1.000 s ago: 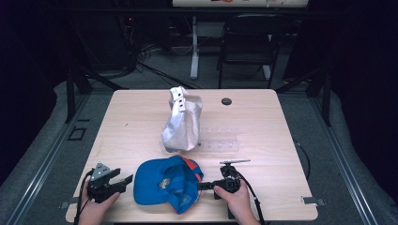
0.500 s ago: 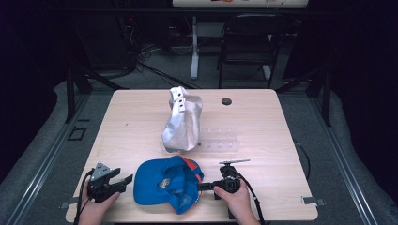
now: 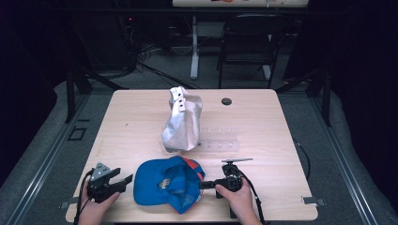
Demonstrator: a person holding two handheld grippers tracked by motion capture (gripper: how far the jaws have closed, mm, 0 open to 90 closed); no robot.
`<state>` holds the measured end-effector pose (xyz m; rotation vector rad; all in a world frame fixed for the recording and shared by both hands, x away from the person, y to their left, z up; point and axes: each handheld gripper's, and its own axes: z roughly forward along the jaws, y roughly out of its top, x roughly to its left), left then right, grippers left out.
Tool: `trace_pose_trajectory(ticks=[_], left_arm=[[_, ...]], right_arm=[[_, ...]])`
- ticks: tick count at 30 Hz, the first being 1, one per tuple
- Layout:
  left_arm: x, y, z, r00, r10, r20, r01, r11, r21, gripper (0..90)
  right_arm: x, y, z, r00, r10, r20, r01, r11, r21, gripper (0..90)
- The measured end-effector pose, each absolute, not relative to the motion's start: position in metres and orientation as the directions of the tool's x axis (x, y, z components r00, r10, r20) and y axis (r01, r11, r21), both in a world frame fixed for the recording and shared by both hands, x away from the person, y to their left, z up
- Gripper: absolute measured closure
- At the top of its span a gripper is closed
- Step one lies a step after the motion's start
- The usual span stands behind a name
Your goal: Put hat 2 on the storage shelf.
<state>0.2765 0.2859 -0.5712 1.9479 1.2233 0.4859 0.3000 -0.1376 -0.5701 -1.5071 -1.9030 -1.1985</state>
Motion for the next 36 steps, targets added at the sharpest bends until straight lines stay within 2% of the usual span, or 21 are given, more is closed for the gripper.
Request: trace_pose_trajectory(ticks=[6, 7, 8, 12, 21, 22, 25, 26, 27, 32, 34, 36], left_arm=[[0.277, 0.285, -0.57, 0.468, 0.88, -0.079, 0.586, -0.242, 0.774, 39.4], [0.278, 0.284, -0.57, 0.468, 0.88, -0.077, 0.586, -0.244, 0.772, 39.4], [0.279, 0.283, -0.57, 0.472, 0.878, -0.079, 0.582, -0.243, 0.776, 39.5], [0.282, 0.28, -0.57, 0.485, 0.871, -0.079, 0.584, -0.255, 0.77, 39.8], [0.284, 0.276, -0.568, 0.5, 0.862, -0.078, 0.574, -0.263, 0.775, 41.1], [0.284, 0.276, -0.568, 0.5, 0.862, -0.081, 0.575, -0.261, 0.775, 41.1], [0.285, 0.276, -0.568, 0.506, 0.859, -0.081, 0.574, -0.265, 0.775, 41.2], [0.285, 0.276, -0.568, 0.506, 0.859, -0.082, 0.575, -0.265, 0.774, 41.2], [0.285, 0.276, -0.567, 0.506, 0.859, -0.081, 0.575, -0.265, 0.774, 41.3], [0.284, 0.276, -0.567, 0.512, 0.855, -0.081, 0.567, -0.266, 0.78, 41.3], [0.284, 0.276, -0.567, 0.512, 0.855, -0.08, 0.568, -0.267, 0.778, 41.3], [0.284, 0.276, -0.567, 0.514, 0.854, -0.08, 0.567, -0.269, 0.778, 41.3]], right_arm=[[0.299, -0.146, -0.568, -0.308, 0.559, 0.77, 0.933, 0.017, 0.36, 79.6], [0.299, -0.15, -0.566, -0.311, 0.586, 0.748, 0.932, 0.034, 0.36, 79.5], [0.299, -0.15, -0.567, -0.302, 0.563, 0.769, 0.932, 0.006, 0.361, 79.5], [0.296, -0.161, -0.564, -0.279, 0.574, 0.769, 0.933, -0.027, 0.358, 79.5], [0.295, -0.181, -0.552, -0.246, 0.57, 0.784, 0.94, -0.057, 0.336, 79.5], [0.295, -0.182, -0.549, -0.217, 0.578, 0.786, 0.943, -0.084, 0.322, 79.5], [0.298, -0.188, -0.54, -0.239, 0.577, 0.781, 0.944, -0.05, 0.326, 79.5], [0.299, -0.191, -0.535, -0.246, 0.606, 0.756, 0.946, -0.018, 0.322, 79.5], [0.3, -0.191, -0.531, -0.239, 0.582, 0.777, 0.949, -0.029, 0.313, 79.5], [0.307, -0.196, -0.506, -0.235, 0.621, 0.748, 0.956, 0.009, 0.292, 79.4], [0.309, -0.195, -0.499, -0.215, 0.604, 0.768, 0.959, -0.016, 0.281, 79.4], [0.312, -0.196, -0.488, -0.223, 0.61, 0.76, 0.963, 0.016, 0.27, 79.3]])
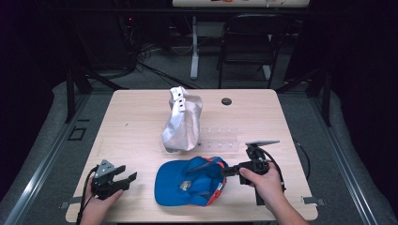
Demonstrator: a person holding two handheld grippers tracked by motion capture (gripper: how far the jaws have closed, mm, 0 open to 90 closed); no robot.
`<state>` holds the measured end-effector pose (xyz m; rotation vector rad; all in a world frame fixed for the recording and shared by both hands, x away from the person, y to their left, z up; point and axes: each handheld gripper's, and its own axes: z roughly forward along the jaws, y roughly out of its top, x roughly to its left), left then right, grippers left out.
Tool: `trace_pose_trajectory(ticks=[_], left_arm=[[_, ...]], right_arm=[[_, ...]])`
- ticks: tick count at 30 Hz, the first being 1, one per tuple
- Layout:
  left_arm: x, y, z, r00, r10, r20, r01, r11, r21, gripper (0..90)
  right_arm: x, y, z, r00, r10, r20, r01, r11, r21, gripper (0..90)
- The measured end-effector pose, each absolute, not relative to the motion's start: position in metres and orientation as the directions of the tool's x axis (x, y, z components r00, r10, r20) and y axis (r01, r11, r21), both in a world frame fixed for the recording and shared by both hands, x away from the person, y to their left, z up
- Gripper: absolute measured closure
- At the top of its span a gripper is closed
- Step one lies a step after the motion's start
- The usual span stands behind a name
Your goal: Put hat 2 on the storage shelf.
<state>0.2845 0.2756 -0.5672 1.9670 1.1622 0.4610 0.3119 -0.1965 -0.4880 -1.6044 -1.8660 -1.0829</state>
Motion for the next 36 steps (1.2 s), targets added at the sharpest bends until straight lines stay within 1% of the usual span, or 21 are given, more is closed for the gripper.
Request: trace_pose_trajectory(ticks=[11, 13, 18, 22, 25, 29, 32, 33, 36], left_arm=[[0.285, 0.275, -0.567, 0.523, 0.849, -0.078, 0.565, -0.277, 0.777, 41.3], [0.285, 0.276, -0.567, 0.517, 0.852, -0.081, 0.567, -0.27, 0.779, 41.3], [0.285, 0.278, -0.566, 0.515, 0.853, -0.083, 0.575, -0.272, 0.772, 41.3], [0.285, 0.278, -0.566, 0.514, 0.854, -0.083, 0.571, -0.268, 0.776, 41.3], [0.284, 0.278, -0.566, 0.515, 0.853, -0.085, 0.573, -0.269, 0.774, 41.3], [0.285, 0.278, -0.566, 0.515, 0.853, -0.084, 0.572, -0.268, 0.775, 41.3], [0.285, 0.279, -0.565, 0.516, 0.852, -0.085, 0.569, -0.267, 0.778, 41.3], [0.284, 0.28, -0.565, 0.515, 0.853, -0.088, 0.571, -0.264, 0.778, 41.3], [0.285, 0.281, -0.565, 0.511, 0.855, -0.086, 0.573, -0.265, 0.776, 41.3]], right_arm=[[0.324, -0.2, -0.44, -0.16, 0.619, 0.769, 0.976, -0.019, 0.218, 79.3], [0.326, -0.201, -0.432, -0.139, 0.606, 0.784, 0.977, -0.045, 0.208, 79.2], [0.329, -0.199, -0.412, -0.153, 0.576, 0.803, 0.976, -0.042, 0.215, 79.2], [0.331, -0.199, -0.402, -0.153, 0.558, 0.815, 0.975, -0.052, 0.218, 79.2], [0.333, -0.198, -0.388, -0.142, 0.54, 0.83, 0.975, -0.068, 0.212, 79.2], [0.334, -0.203, -0.377, -0.146, 0.516, 0.844, 0.975, -0.071, 0.212, 79.2], [0.333, -0.207, -0.371, -0.128, 0.509, 0.851, 0.974, -0.096, 0.205, 79.2], [0.334, -0.21, -0.37, -0.132, 0.503, 0.854, 0.975, -0.088, 0.202, 79.2], [0.335, -0.219, -0.363, -0.115, 0.475, 0.872, 0.974, -0.117, 0.192, 79.2]])
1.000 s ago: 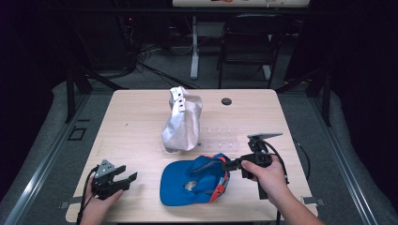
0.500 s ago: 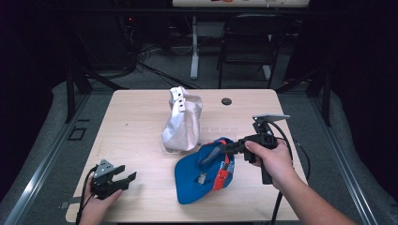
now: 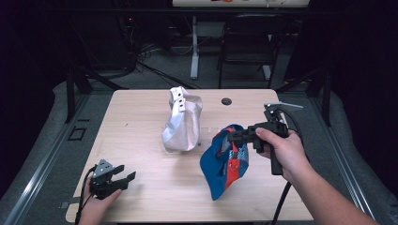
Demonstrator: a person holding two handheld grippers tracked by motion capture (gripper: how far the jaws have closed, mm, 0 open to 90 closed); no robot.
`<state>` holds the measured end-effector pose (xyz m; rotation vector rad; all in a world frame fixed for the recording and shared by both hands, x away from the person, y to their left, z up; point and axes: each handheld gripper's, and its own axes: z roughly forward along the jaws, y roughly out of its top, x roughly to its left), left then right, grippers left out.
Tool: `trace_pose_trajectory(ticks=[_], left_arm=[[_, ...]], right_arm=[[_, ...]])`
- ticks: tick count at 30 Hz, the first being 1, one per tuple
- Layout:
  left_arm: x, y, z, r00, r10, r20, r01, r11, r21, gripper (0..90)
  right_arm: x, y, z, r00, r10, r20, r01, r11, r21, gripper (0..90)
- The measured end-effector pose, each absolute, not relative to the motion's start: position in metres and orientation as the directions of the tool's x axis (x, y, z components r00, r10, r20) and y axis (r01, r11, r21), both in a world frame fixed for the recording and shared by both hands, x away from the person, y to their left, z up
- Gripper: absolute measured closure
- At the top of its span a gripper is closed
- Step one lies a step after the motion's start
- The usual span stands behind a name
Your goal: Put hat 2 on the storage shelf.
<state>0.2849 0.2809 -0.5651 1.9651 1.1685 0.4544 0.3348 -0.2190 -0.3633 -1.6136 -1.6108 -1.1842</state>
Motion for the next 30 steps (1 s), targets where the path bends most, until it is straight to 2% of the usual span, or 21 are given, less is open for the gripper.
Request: trace_pose_trajectory(ticks=[11, 30], left_arm=[[0.286, 0.28, -0.565, 0.514, 0.853, -0.086, 0.58, -0.272, 0.768, 41.3], [0.285, 0.281, -0.565, 0.512, 0.854, -0.086, 0.57, -0.263, 0.778, 41.3]], right_arm=[[0.343, -0.242, -0.334, -0.111, 0.462, 0.88, 0.955, -0.196, 0.223, 79.2], [0.384, -0.243, -0.308, -0.109, 0.436, 0.894, 0.905, -0.328, 0.27, 79.1]])
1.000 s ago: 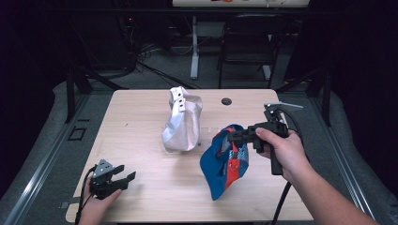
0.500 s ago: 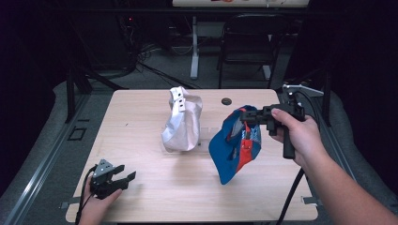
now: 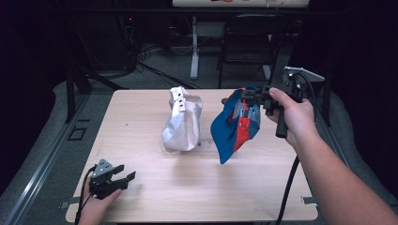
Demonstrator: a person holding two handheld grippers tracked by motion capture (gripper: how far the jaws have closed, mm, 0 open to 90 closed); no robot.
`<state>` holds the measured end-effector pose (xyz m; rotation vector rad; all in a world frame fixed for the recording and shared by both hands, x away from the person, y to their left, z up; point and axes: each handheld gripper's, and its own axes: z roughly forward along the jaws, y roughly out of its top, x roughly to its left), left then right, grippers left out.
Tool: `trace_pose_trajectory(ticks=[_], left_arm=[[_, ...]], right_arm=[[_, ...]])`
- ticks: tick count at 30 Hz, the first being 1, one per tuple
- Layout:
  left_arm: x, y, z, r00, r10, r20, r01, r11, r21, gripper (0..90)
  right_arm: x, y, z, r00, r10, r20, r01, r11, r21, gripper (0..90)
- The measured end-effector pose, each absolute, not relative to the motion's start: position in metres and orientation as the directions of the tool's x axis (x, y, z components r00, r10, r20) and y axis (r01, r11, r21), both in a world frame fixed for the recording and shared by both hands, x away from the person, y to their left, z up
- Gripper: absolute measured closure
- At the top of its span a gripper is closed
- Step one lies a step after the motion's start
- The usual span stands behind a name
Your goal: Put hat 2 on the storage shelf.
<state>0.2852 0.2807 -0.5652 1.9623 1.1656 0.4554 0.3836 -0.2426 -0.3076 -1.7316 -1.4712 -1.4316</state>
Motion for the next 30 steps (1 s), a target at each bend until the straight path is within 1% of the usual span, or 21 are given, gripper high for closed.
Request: trace_pose_trajectory(ticks=[16, 22, 30], left_arm=[[0.286, 0.281, -0.565, 0.518, 0.852, -0.084, 0.577, -0.274, 0.769, 41.3], [0.286, 0.281, -0.565, 0.517, 0.852, -0.086, 0.576, -0.271, 0.771, 41.3], [0.287, 0.281, -0.565, 0.517, 0.851, -0.087, 0.577, -0.271, 0.77, 41.3]], right_arm=[[0.411, -0.243, -0.309, -0.07, 0.405, 0.912, 0.852, -0.45, 0.266, 79.0], [0.419, -0.245, -0.314, -0.049, 0.424, 0.904, 0.843, -0.468, 0.265, 79.0], [0.426, -0.246, -0.321, -0.023, 0.426, 0.904, 0.829, -0.497, 0.255, 78.9]])
